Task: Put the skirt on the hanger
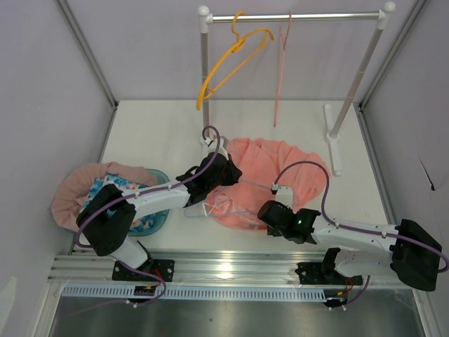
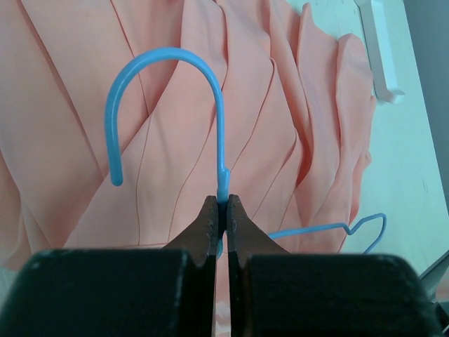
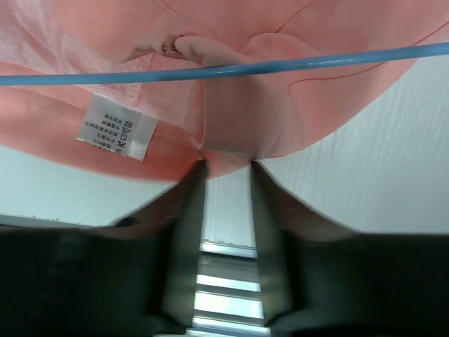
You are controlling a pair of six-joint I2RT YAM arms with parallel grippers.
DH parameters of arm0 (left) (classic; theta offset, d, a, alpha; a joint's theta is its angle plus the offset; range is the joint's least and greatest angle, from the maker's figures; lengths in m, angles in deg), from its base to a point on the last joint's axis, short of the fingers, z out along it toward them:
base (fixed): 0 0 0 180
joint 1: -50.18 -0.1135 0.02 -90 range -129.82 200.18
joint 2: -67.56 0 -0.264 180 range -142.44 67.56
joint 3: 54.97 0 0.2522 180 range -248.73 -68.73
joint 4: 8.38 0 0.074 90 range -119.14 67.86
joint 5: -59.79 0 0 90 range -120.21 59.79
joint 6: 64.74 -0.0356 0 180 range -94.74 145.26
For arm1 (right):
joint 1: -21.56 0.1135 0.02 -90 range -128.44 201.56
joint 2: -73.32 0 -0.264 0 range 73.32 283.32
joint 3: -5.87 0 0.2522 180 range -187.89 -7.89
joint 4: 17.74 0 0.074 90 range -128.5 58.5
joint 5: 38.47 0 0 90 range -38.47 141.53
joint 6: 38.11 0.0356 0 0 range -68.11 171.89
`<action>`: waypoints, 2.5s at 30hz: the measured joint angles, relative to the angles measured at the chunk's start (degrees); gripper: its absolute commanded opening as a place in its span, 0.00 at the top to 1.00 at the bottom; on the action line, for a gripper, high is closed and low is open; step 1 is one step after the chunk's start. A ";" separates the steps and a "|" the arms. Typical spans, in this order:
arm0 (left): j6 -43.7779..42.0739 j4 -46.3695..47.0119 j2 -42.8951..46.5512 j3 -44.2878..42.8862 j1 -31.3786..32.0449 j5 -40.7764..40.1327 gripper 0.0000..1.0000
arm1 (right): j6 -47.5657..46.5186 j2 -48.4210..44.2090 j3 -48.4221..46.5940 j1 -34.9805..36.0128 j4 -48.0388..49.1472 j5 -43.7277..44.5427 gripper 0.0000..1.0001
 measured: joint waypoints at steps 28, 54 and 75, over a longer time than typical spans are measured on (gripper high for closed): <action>7.34 8.31 1.64 7.72 0.68 -1.53 1.00 | 9.09 -10.88 -0.79 1.88 -10.71 4.46 0.67; 7.63 8.44 1.68 7.85 0.72 -2.93 1.00 | 7.69 -1.07 1.31 -8.87 -4.02 3.17 0.64; 14.12 6.69 14.93 19.21 7.32 -18.16 1.00 | 2.93 -5.31 5.03 -16.61 -2.62 -2.05 0.62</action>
